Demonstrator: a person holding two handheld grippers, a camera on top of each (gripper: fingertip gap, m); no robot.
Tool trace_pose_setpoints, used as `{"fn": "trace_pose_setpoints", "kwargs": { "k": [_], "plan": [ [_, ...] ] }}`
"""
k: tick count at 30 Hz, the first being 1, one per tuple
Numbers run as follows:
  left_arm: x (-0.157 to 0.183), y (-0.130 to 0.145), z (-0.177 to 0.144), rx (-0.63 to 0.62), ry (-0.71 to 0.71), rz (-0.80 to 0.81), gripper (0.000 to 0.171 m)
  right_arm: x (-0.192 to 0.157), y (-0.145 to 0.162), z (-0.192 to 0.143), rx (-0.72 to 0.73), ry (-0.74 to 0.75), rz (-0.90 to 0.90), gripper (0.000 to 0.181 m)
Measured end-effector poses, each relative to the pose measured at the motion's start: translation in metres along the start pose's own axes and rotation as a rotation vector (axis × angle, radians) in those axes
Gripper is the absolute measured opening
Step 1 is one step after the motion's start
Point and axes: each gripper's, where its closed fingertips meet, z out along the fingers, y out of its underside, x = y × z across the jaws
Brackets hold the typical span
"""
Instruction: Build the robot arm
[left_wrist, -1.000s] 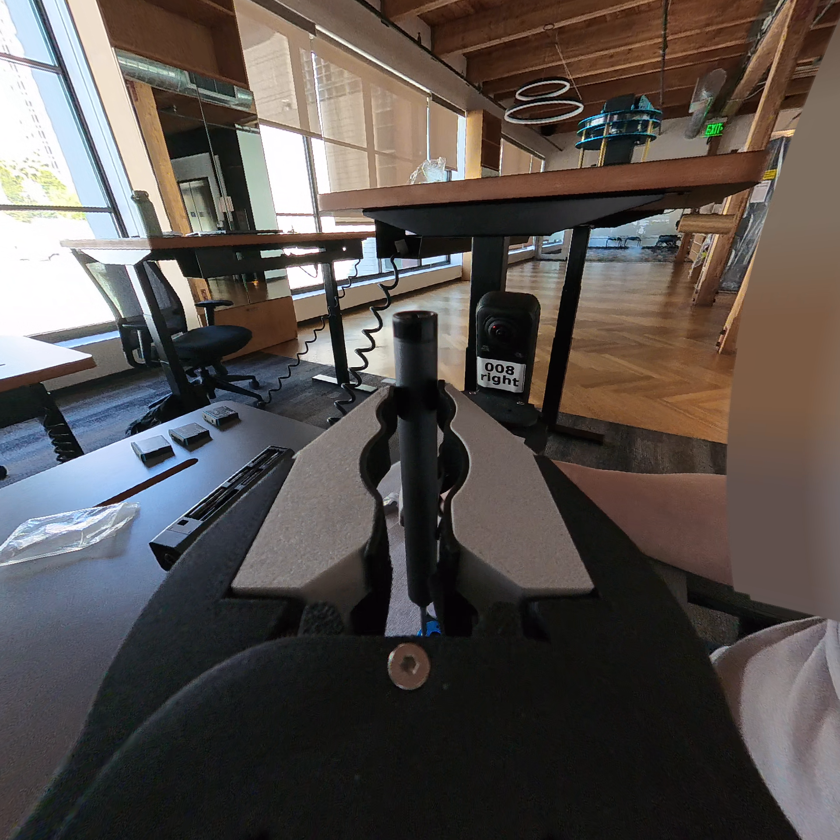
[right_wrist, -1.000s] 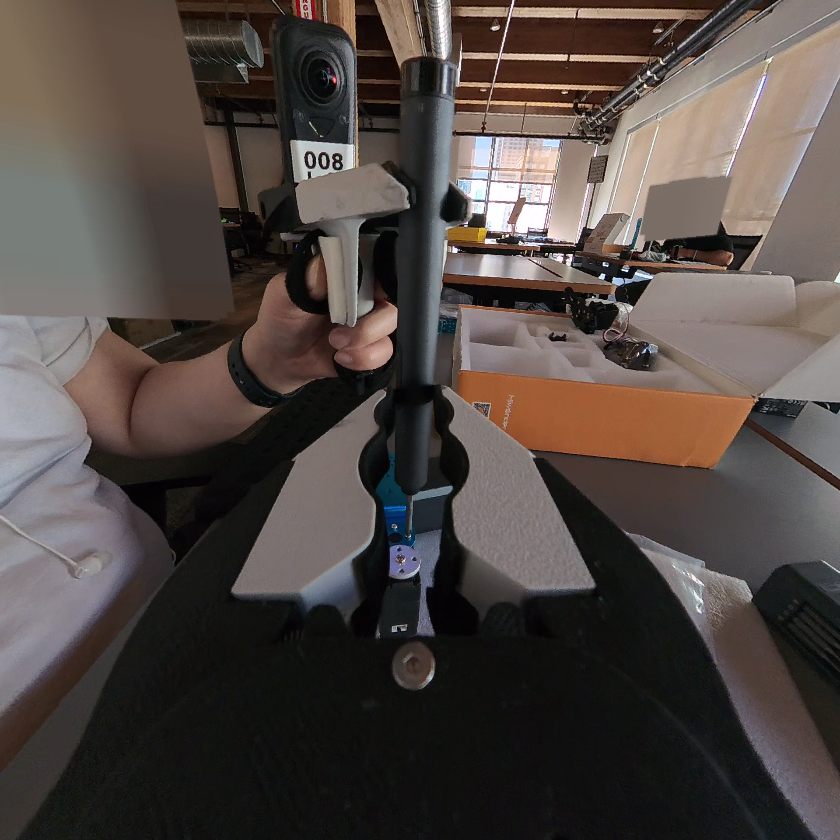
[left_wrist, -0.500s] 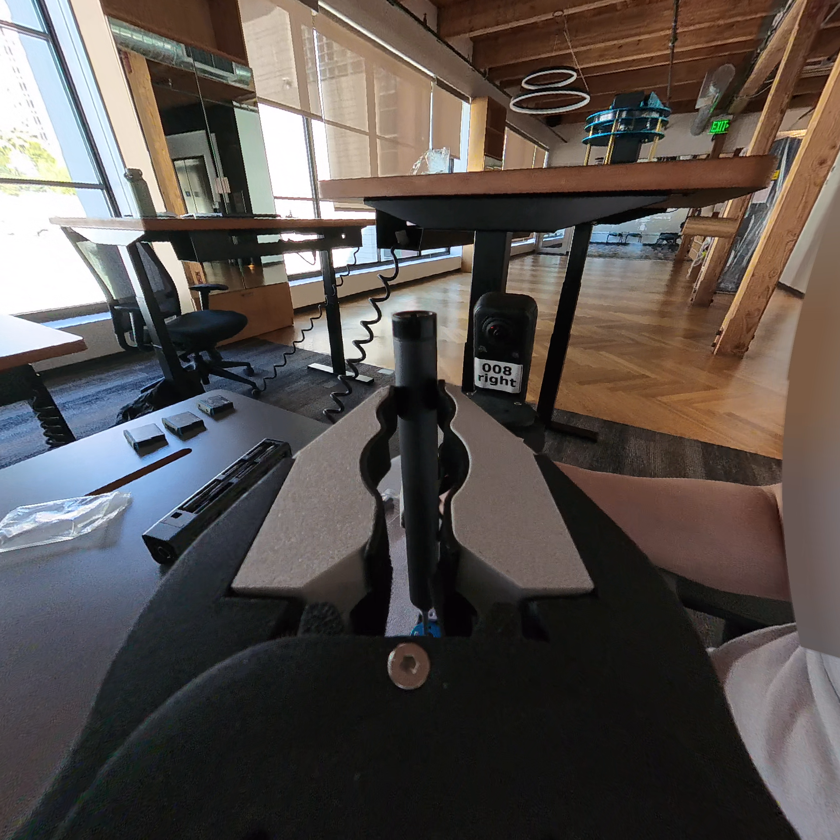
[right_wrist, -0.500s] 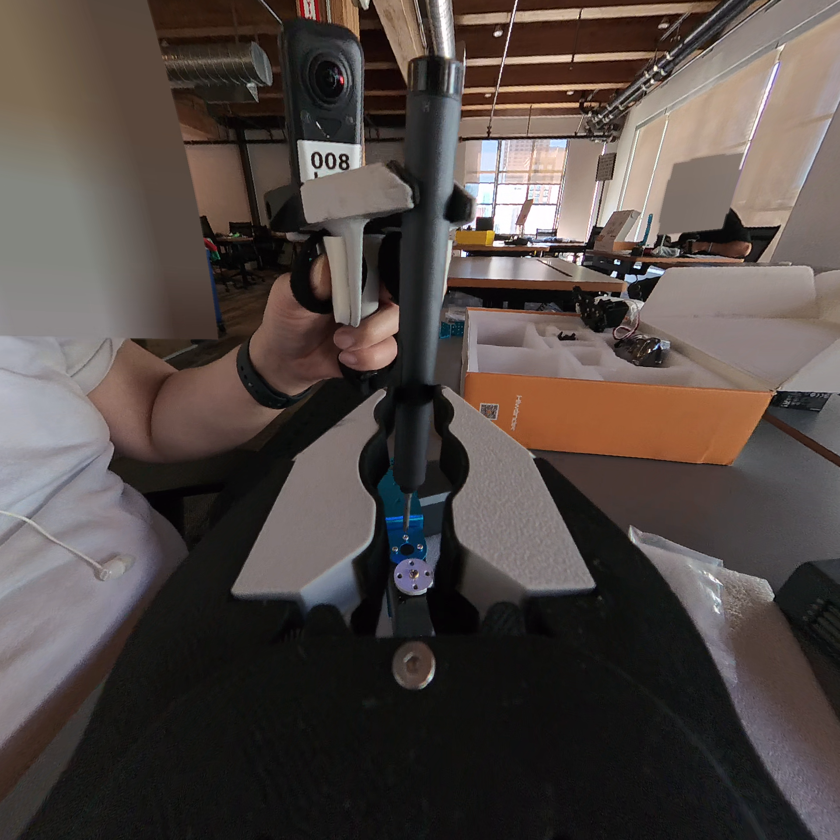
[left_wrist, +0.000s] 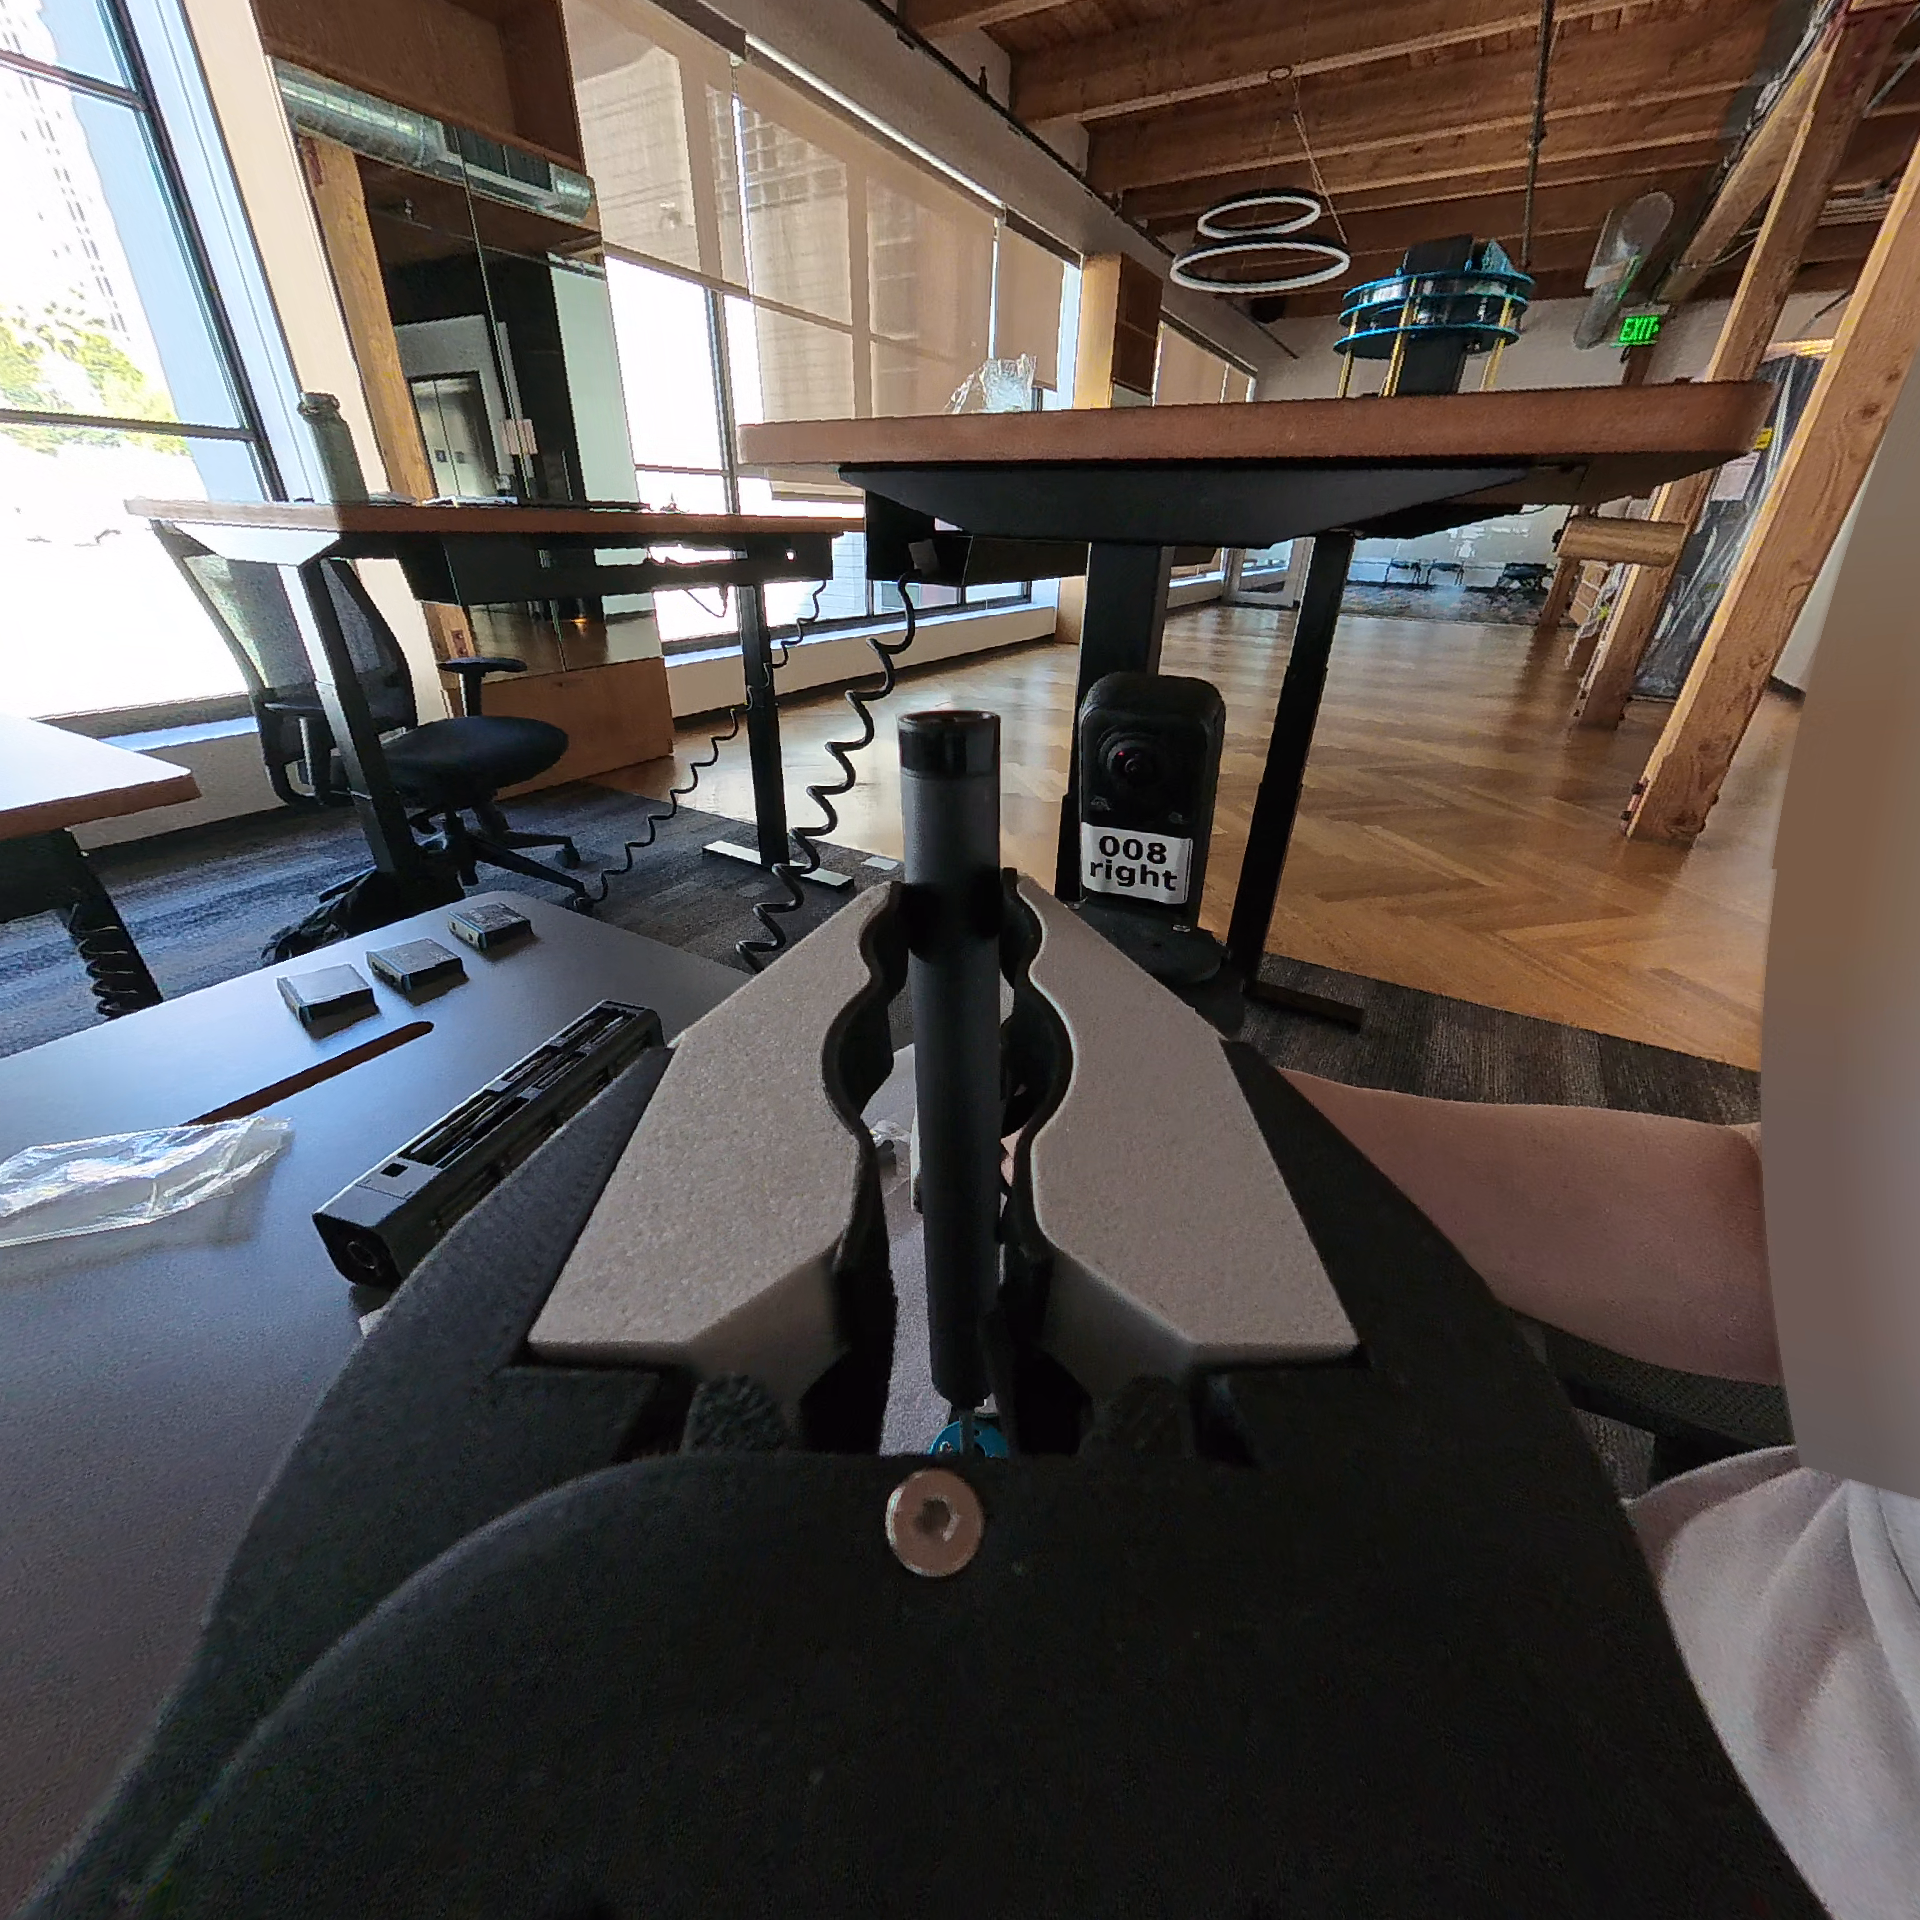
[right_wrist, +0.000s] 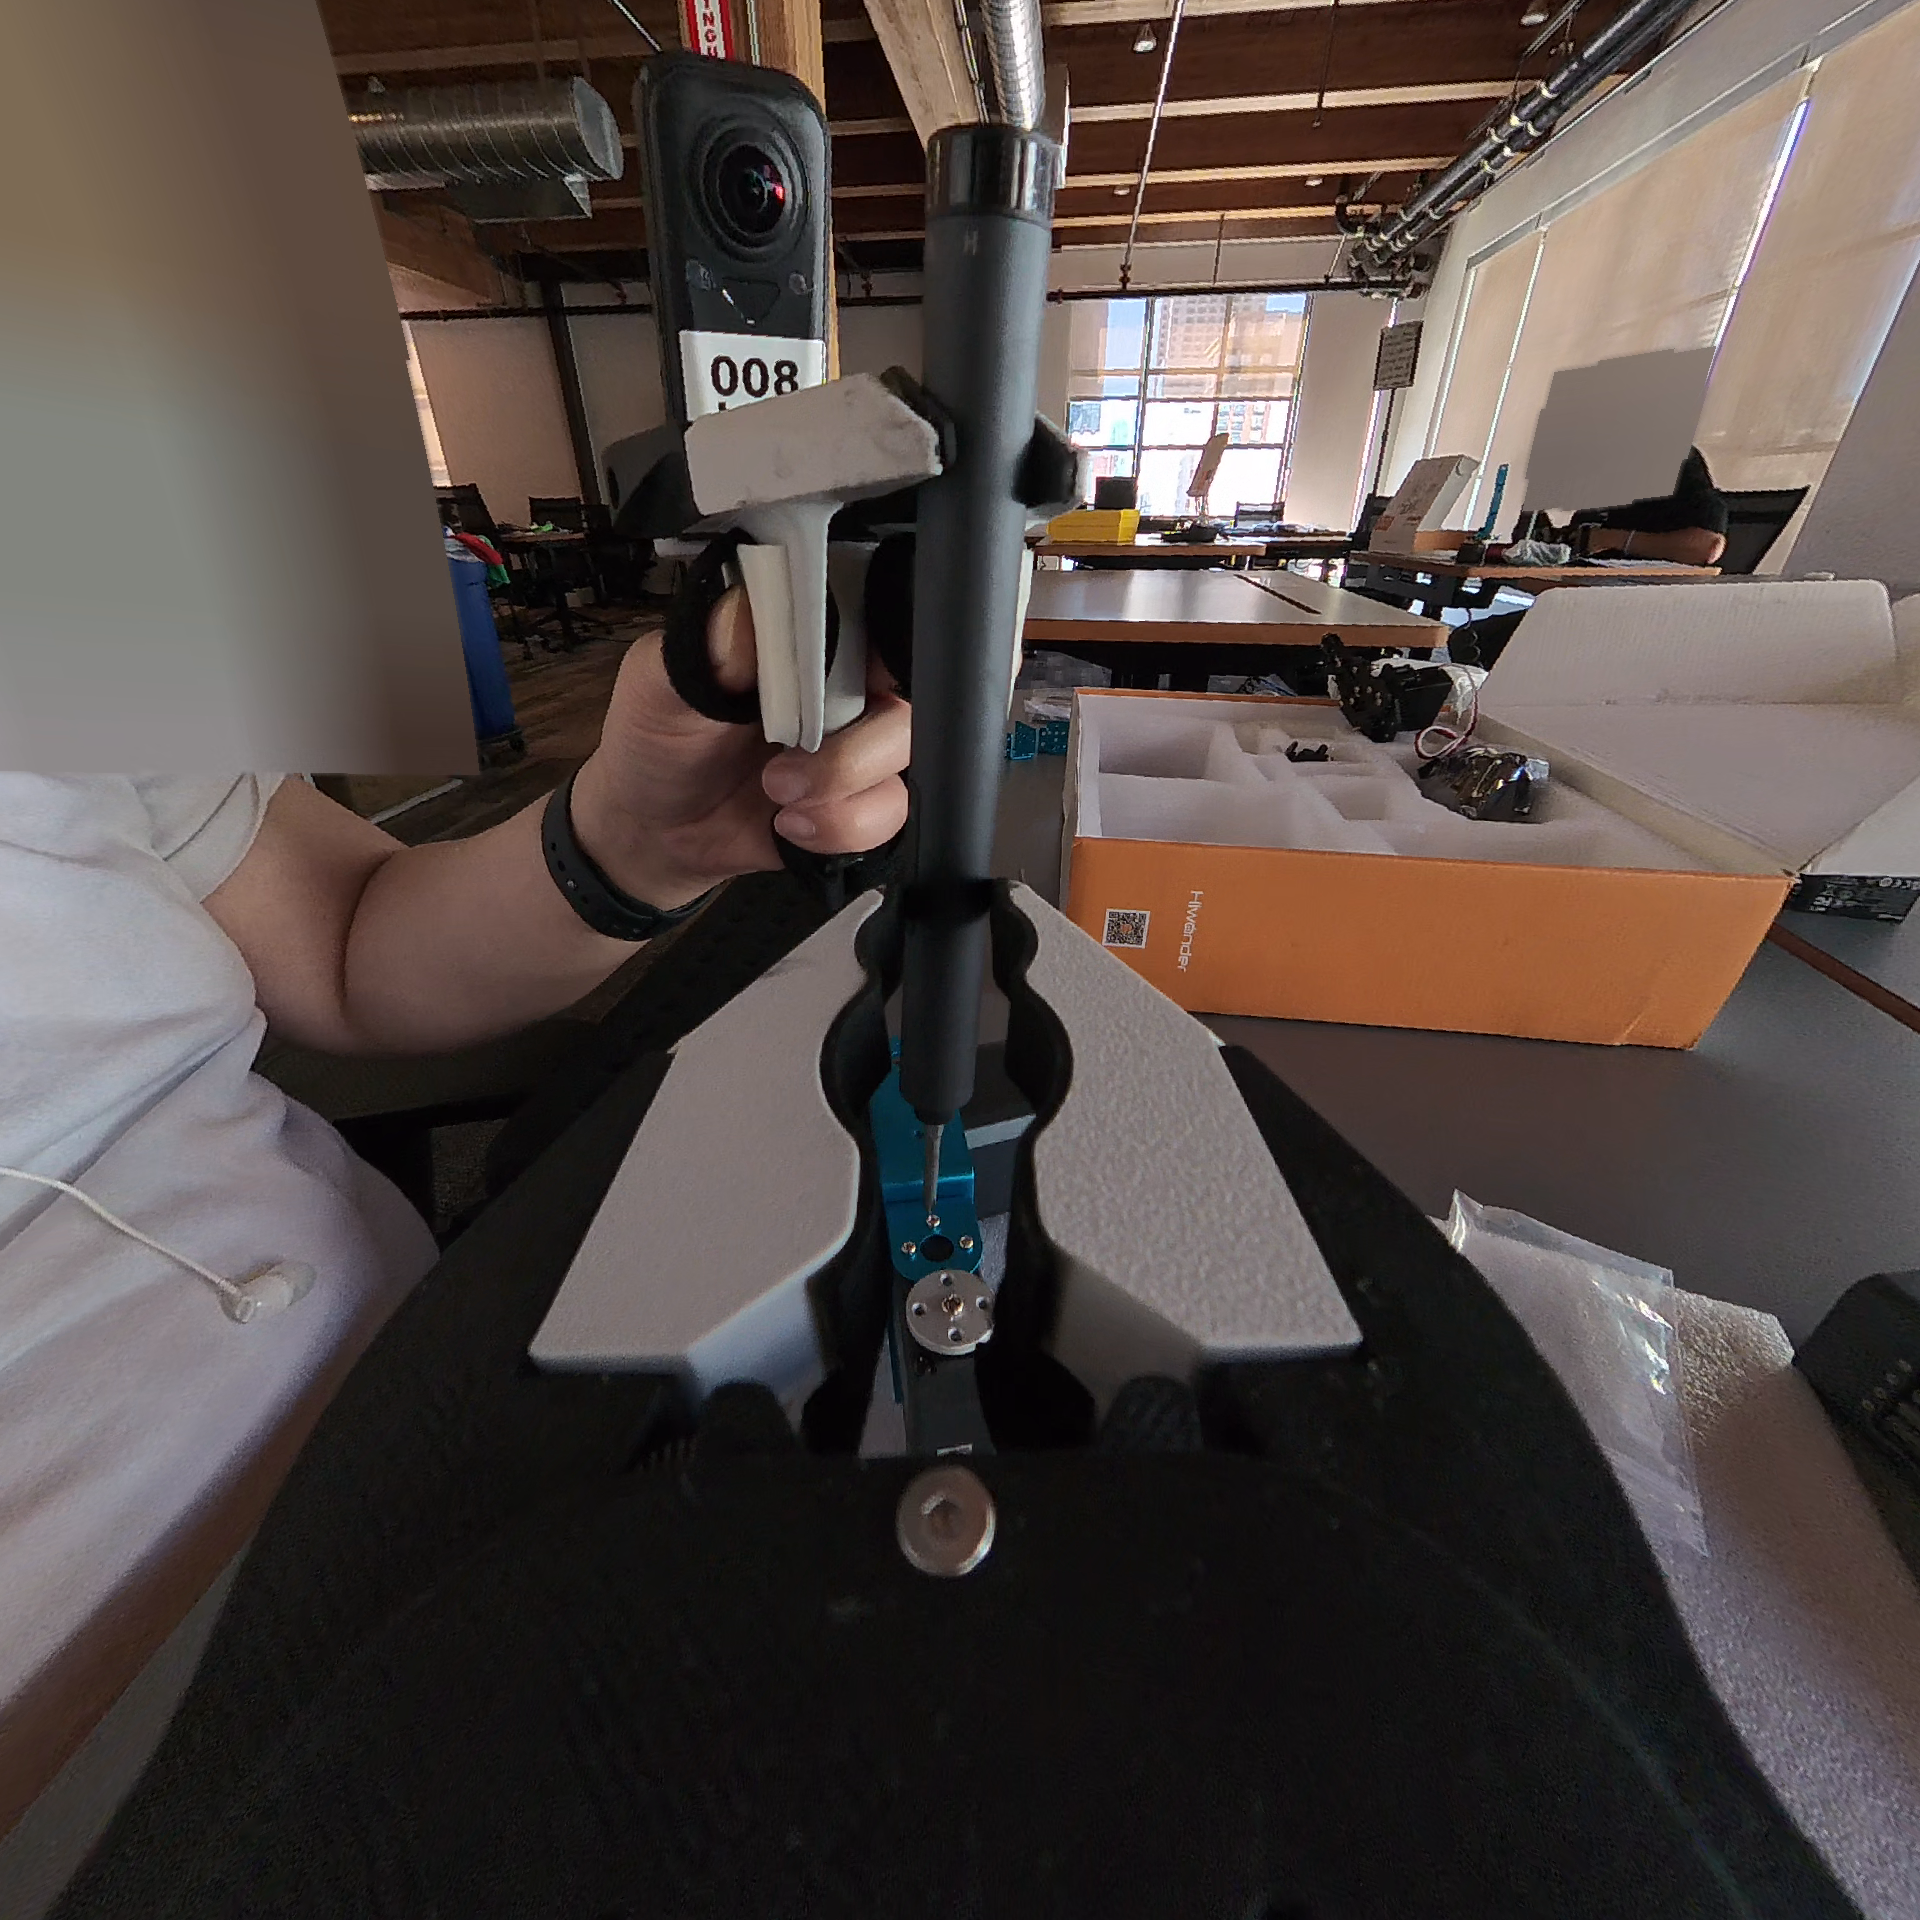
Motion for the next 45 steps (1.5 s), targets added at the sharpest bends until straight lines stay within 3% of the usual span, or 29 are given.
{"fn": "trace_pose_setpoints", "kwargs": {
  "k": [40, 45],
  "plan": [
    [-0.001, 0.002, -0.003, 0.027, -0.002, 0.009, 0.016, 0.0, 0.002, 0.0, -0.007, -0.006, 0.006, 0.016],
    [0.009, 0.003, -0.004, 0.02, 0.089, 0.019, 0.016, -0.005, 0.004, 0.0, -0.017, -0.027, -0.003, 0.016]
  ]
}}
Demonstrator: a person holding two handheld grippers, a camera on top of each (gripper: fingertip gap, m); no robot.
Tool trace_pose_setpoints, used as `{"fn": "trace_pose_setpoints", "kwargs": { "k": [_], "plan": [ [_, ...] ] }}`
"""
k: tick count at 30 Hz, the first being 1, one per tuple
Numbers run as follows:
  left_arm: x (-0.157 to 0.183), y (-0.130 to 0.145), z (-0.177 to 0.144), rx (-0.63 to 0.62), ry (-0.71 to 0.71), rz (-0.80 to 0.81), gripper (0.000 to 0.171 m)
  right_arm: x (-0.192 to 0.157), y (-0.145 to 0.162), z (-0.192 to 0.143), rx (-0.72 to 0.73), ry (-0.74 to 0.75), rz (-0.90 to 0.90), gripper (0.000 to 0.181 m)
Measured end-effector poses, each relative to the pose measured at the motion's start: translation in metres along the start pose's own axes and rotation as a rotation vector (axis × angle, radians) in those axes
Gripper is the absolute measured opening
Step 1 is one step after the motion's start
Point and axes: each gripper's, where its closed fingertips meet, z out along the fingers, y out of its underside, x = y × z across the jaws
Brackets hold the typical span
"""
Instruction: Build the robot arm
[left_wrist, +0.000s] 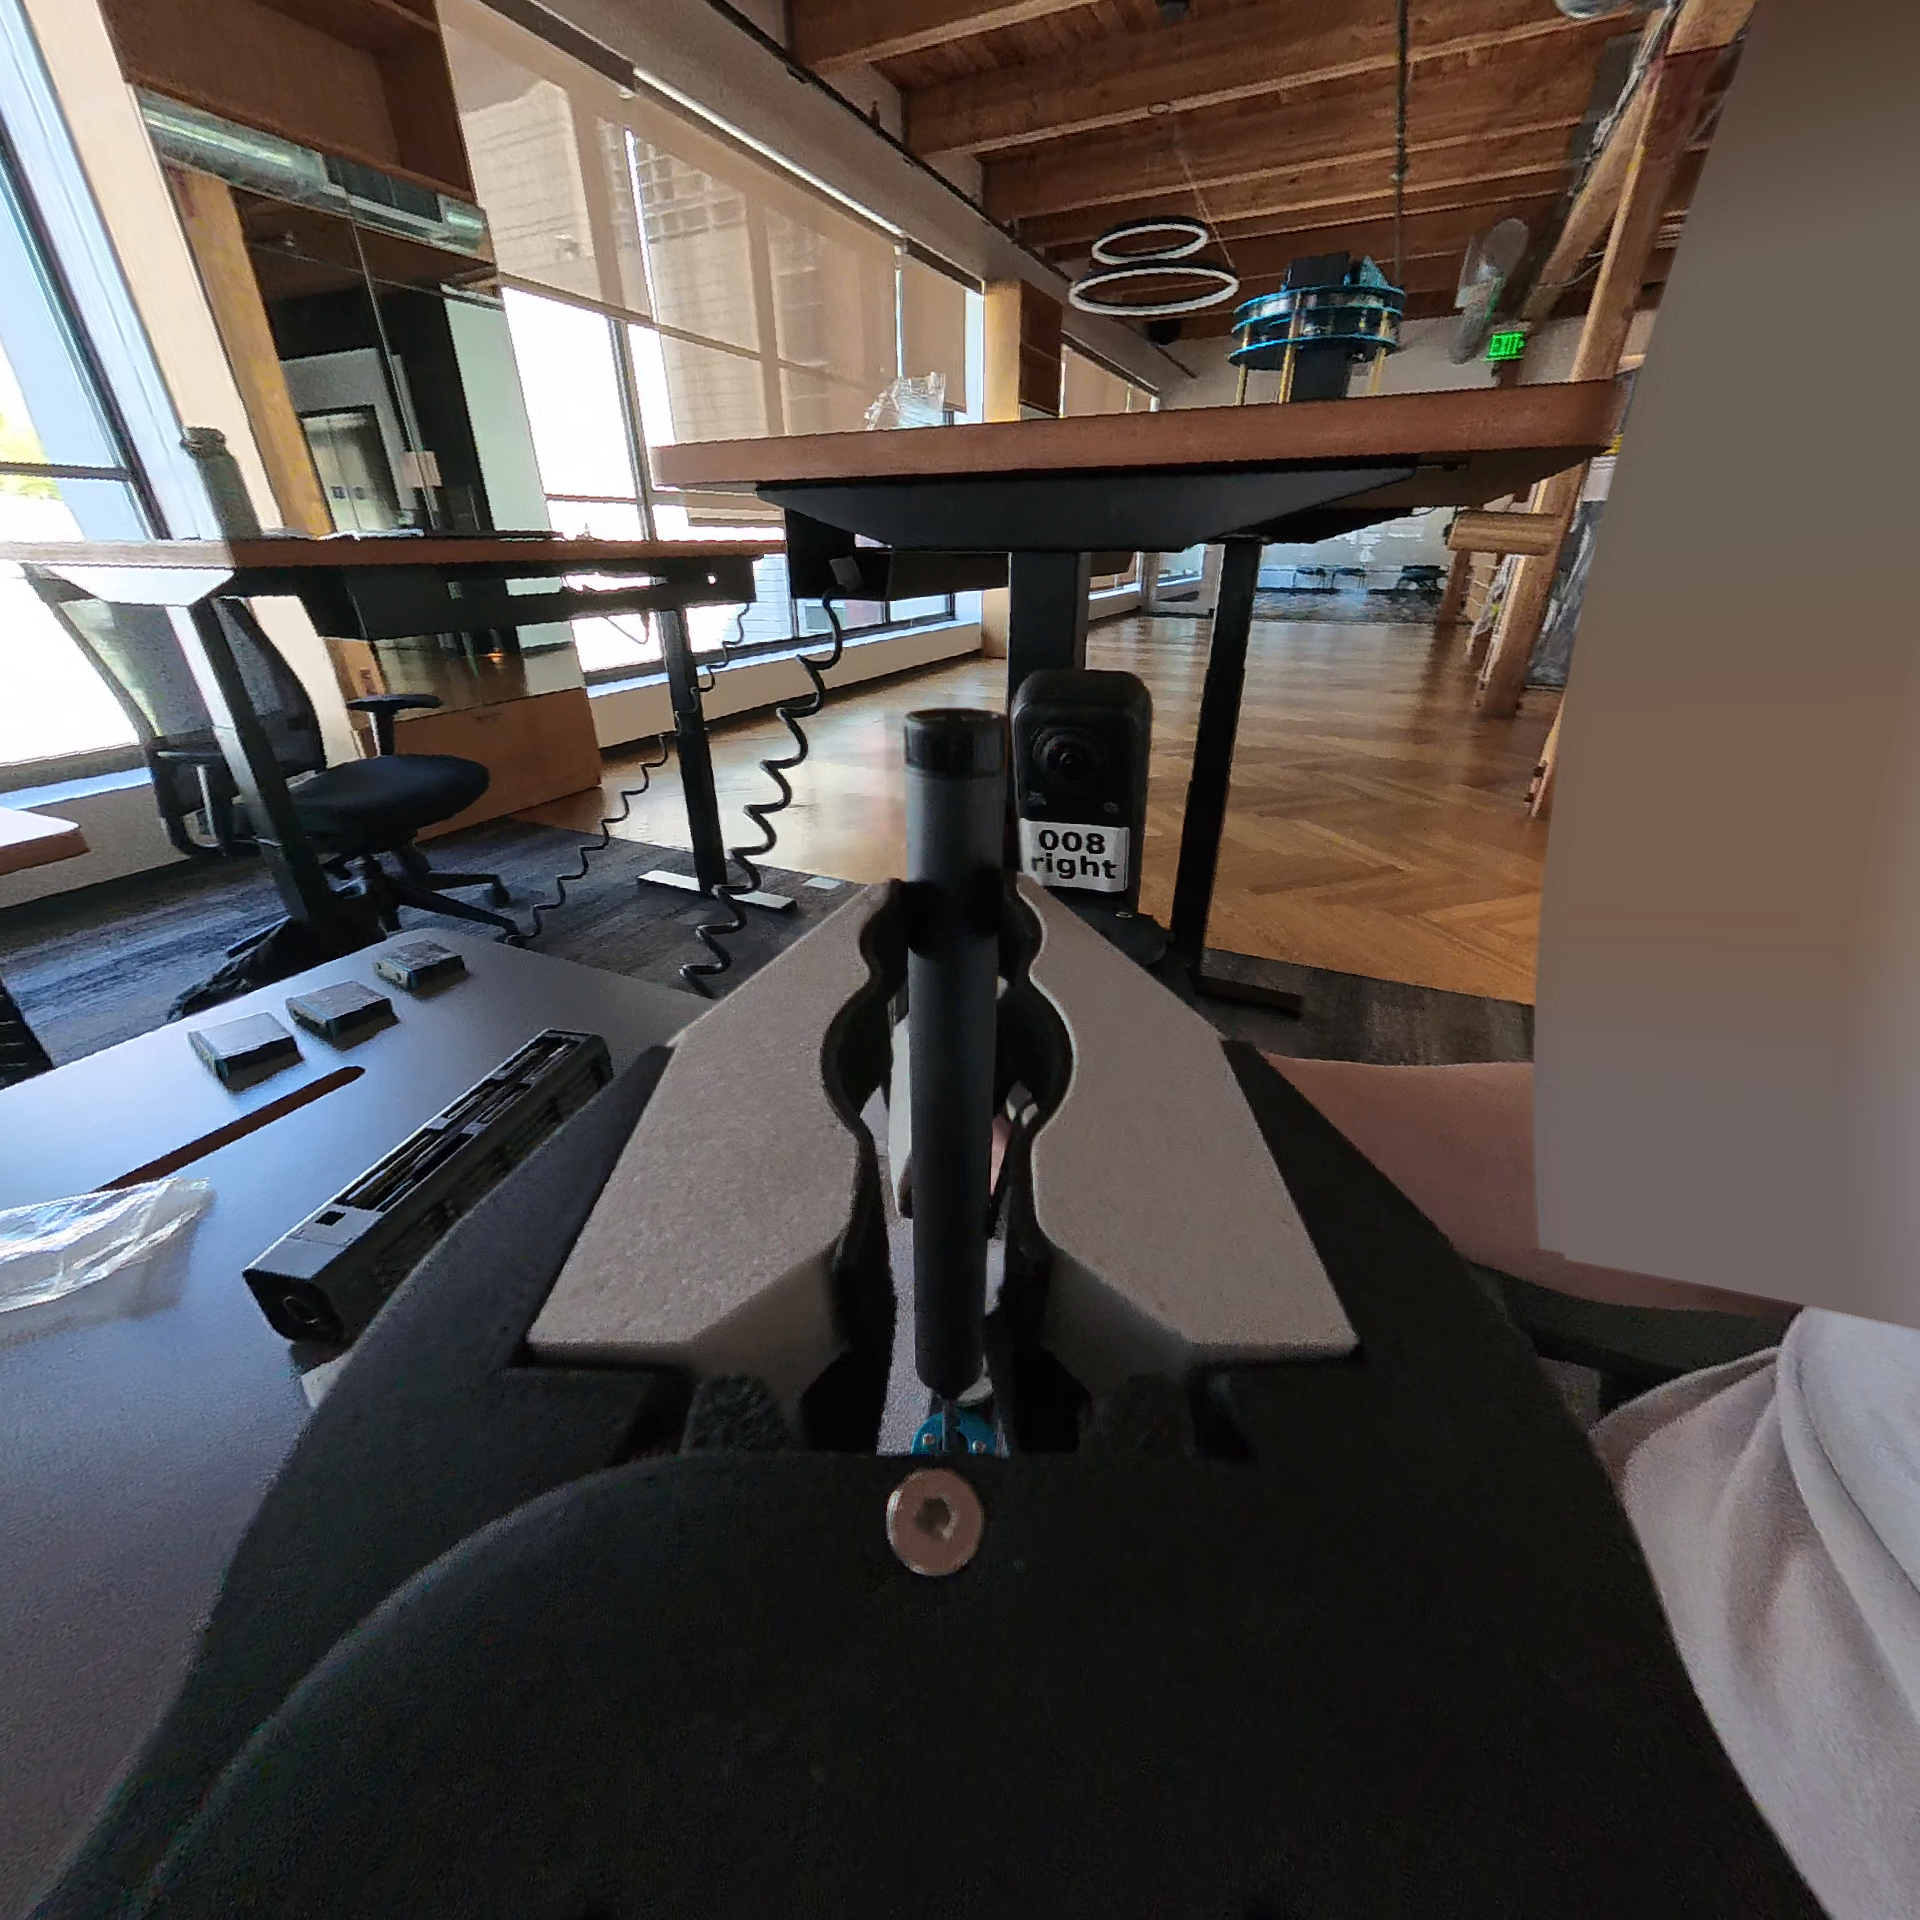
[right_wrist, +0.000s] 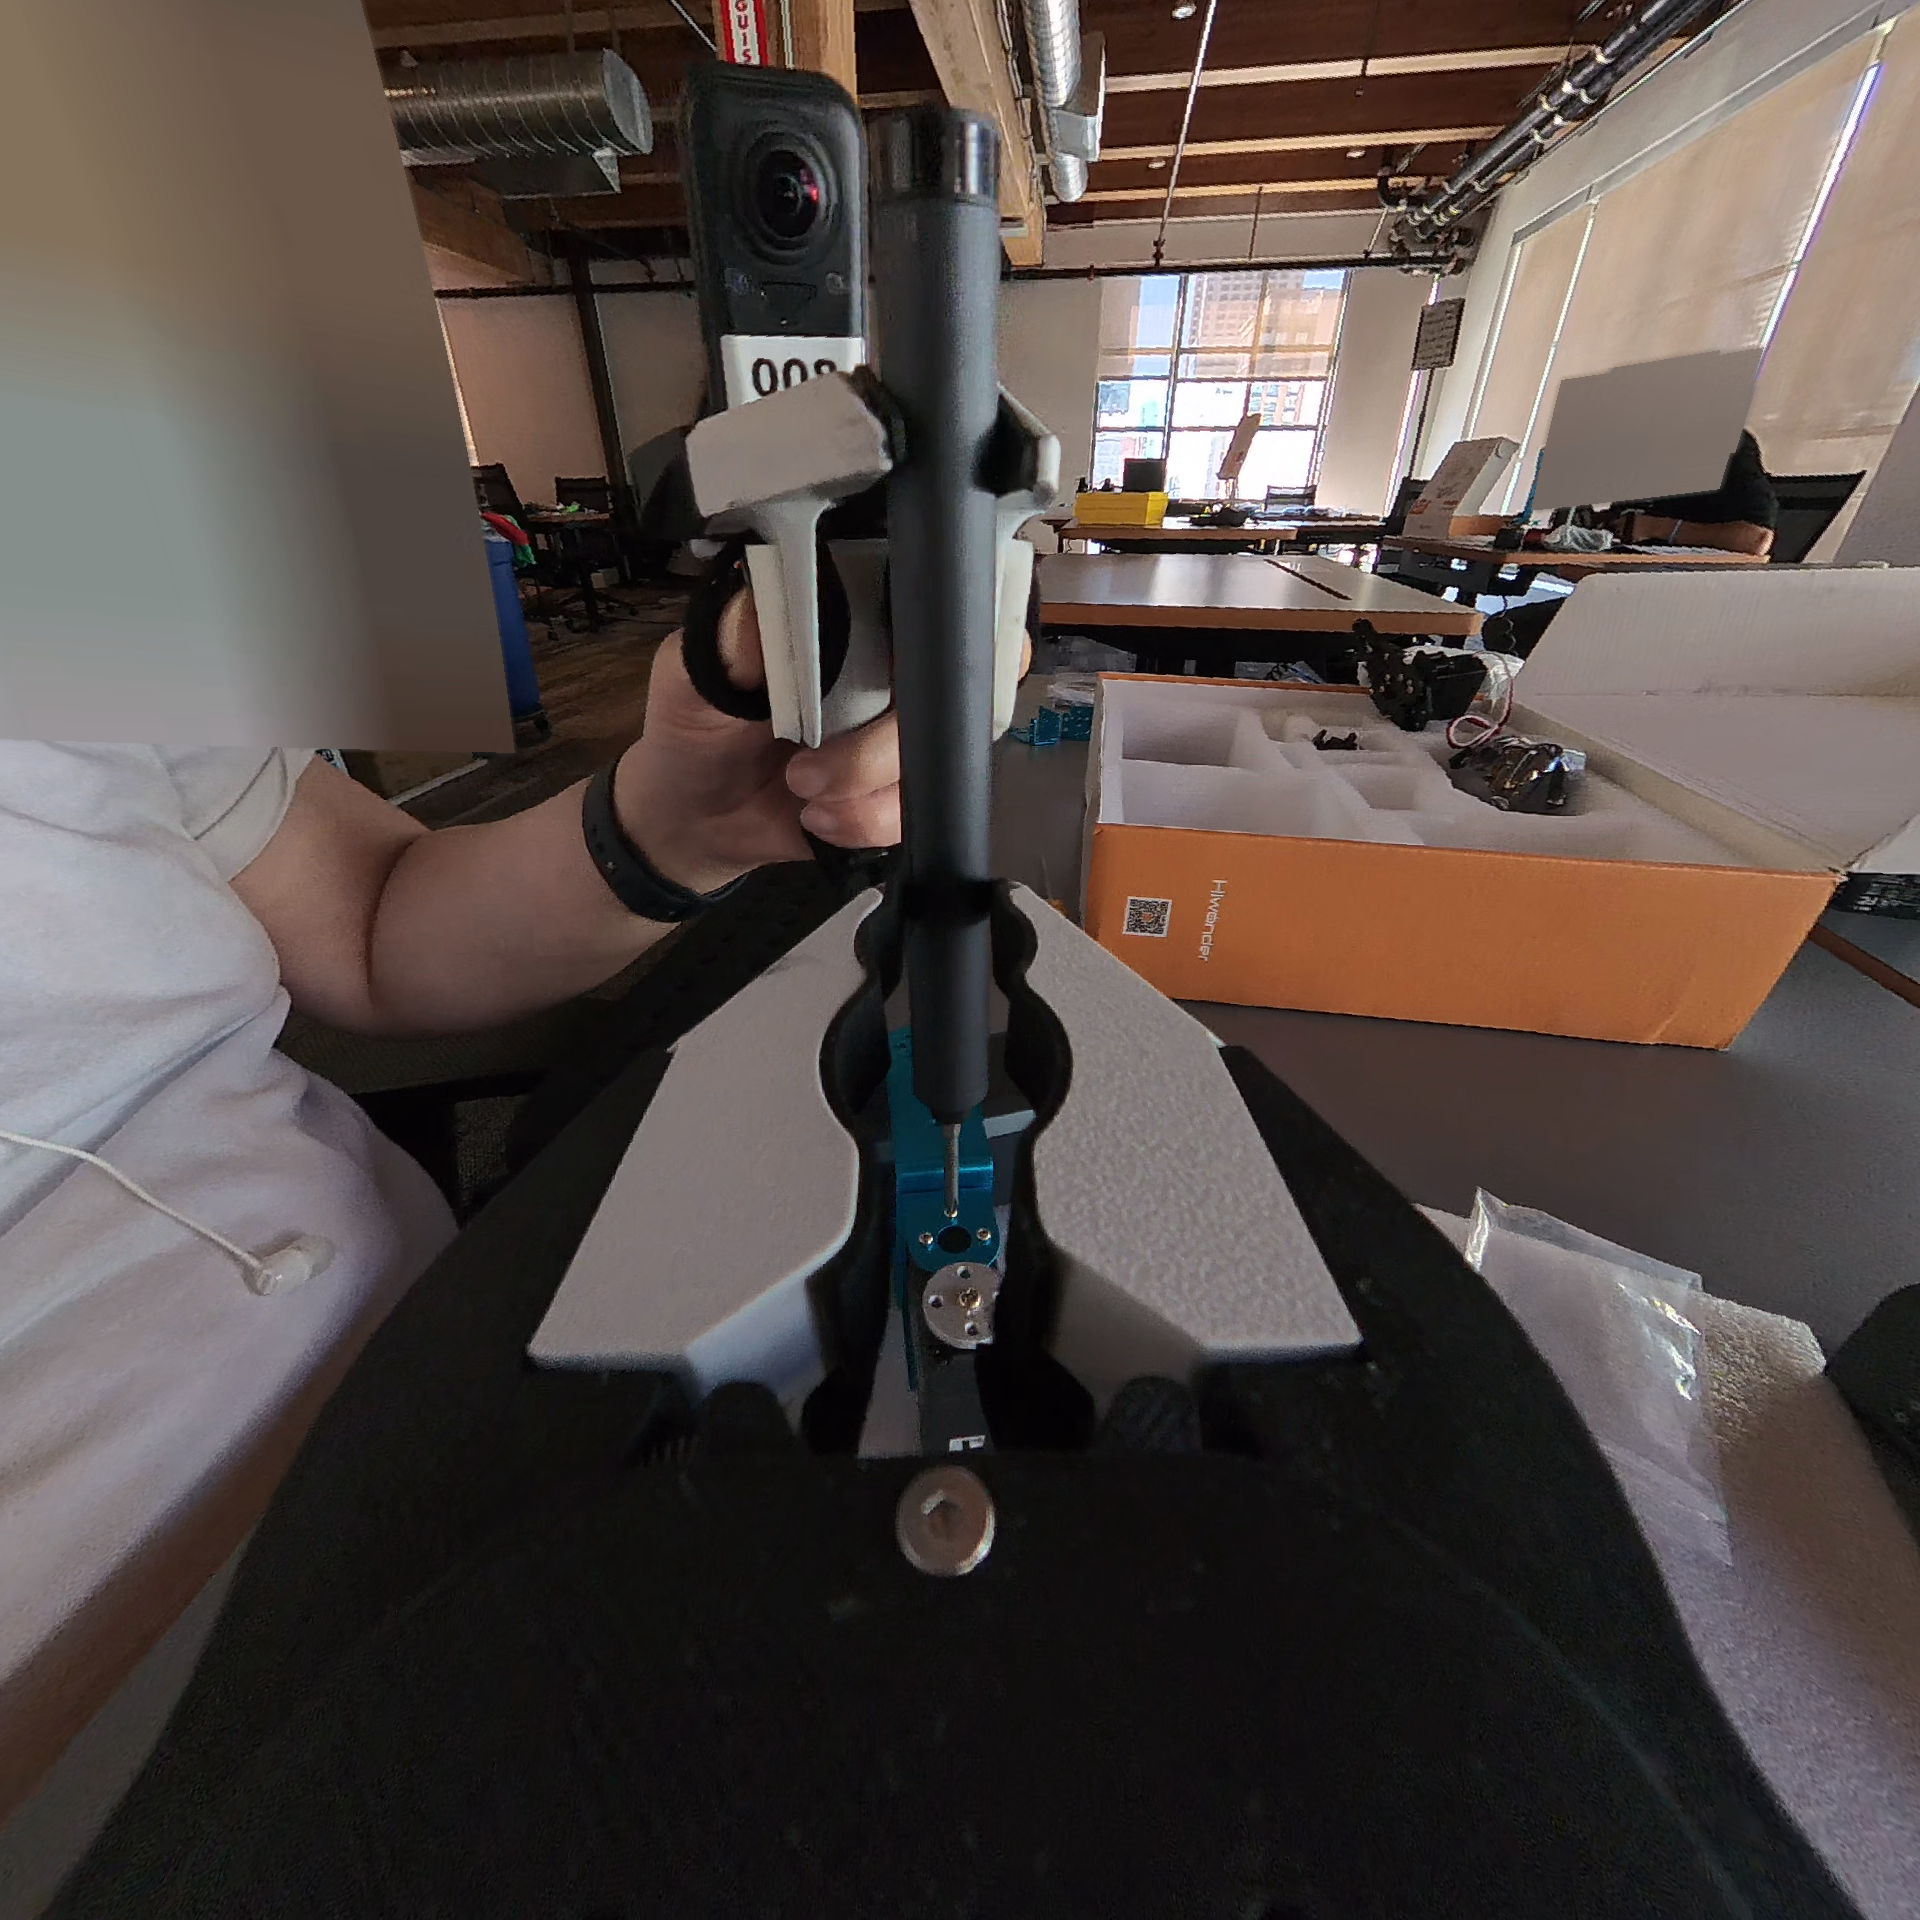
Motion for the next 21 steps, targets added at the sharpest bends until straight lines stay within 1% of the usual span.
{"fn": "trace_pose_setpoints", "kwargs": {
  "k": [2, 4, 9, 12, 15, 17, 21],
  "plan": [
    [-0.004, 0.0, 0.0, -0.009, -0.002, -0.009, 0.016, 0.002, 0.001, 0.001, -0.006, 0.013, -0.004, 0.016],
    [-0.014, 0.001, 0.0, -0.028, -0.075, -0.036, 0.016, 0.006, 0.003, 0.001, -0.019, 0.04, -0.003, 0.017],
    [-0.019, 0.002, 0.0, -0.052, -0.21, -0.037, 0.016, 0.005, 0.002, 0.003, -0.022, 0.042, -0.002, 0.021],
    [-0.021, 0.002, 0.0, -0.065, -0.304, -0.005, 0.016, 0.004, -0.004, 0.005, -0.004, 0.043, 0.007, 0.028],
    [-0.021, 0.002, -0.001, -0.071, -0.38, 0.035, 0.016, 0.006, -0.008, 0.008, 0.0, 0.072, 0.01, 0.025],
    [-0.016, 0.002, 0.0, -0.07, -0.384, 0.053, 0.016, 0.006, -0.007, 0.008, -0.017, 0.09, -0.007, 0.017],
    [-0.008, 0.002, 0.003, -0.067, -0.294, 0.039, 0.016, 0.005, -0.007, 0.007, -0.062, 0.115, -0.053, 0.017]
  ]
}}
